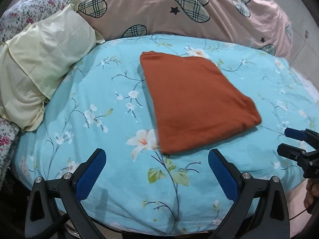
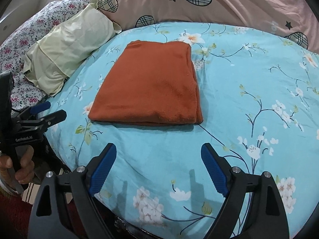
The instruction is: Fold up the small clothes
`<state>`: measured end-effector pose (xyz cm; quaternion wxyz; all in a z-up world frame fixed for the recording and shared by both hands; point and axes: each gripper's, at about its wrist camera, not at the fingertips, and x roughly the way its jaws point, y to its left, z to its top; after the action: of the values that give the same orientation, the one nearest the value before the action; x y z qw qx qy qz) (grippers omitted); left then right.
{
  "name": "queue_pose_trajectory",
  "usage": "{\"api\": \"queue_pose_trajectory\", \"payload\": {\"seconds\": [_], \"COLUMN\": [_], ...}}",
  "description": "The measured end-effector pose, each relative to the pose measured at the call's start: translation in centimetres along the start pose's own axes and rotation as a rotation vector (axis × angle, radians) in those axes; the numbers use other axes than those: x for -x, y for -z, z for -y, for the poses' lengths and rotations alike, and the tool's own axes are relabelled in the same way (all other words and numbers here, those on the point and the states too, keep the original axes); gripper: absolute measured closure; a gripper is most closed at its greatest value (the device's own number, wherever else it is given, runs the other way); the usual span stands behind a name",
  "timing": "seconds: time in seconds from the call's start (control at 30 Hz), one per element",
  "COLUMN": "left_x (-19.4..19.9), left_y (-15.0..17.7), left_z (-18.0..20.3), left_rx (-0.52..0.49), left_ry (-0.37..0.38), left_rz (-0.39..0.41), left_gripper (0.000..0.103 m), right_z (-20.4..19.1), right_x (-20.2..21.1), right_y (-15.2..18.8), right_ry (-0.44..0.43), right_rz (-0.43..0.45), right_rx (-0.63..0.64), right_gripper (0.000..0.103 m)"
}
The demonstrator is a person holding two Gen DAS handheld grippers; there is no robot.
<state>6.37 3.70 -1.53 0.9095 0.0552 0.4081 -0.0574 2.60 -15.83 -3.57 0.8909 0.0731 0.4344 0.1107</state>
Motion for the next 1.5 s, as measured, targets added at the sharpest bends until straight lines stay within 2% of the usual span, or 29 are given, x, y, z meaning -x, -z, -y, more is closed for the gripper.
{"api": "queue_pose_trajectory", "payload": {"seconds": [0.23,0.43,0.9,1.5], "left_x": [-0.1,-0.2,-2.4,-3.4], "left_y": [-0.8,-1.9,-2.4,-4.3], "left_z": [0.3,0.4,0.9,1.1], "left_rx": [-0.012,-0.027,-0.047,-0.036], "left_ry": [-0.031,-0.063,-0.087,-0.087], "left_rz": [-0.005,-0.005,-0.048,-0.042], "left_gripper": [0.001,0.001,0.001,0.001], "right_z": [-0.6,-0.8,-0.8,-0.9], "right_x": [0.3,0.8,-2.5,-2.5], "right_y": [-1.4,-3.2,-3.3,-6.1], "right_ry": [-0.003,0.015,0.001,-0.002], "right_rz": [0.008,0.045,-0.025,0.012], "right_rx": [0.036,0.068,0.051,0.052], "right_gripper": [0.016,0.008,0.007,0.007]}}
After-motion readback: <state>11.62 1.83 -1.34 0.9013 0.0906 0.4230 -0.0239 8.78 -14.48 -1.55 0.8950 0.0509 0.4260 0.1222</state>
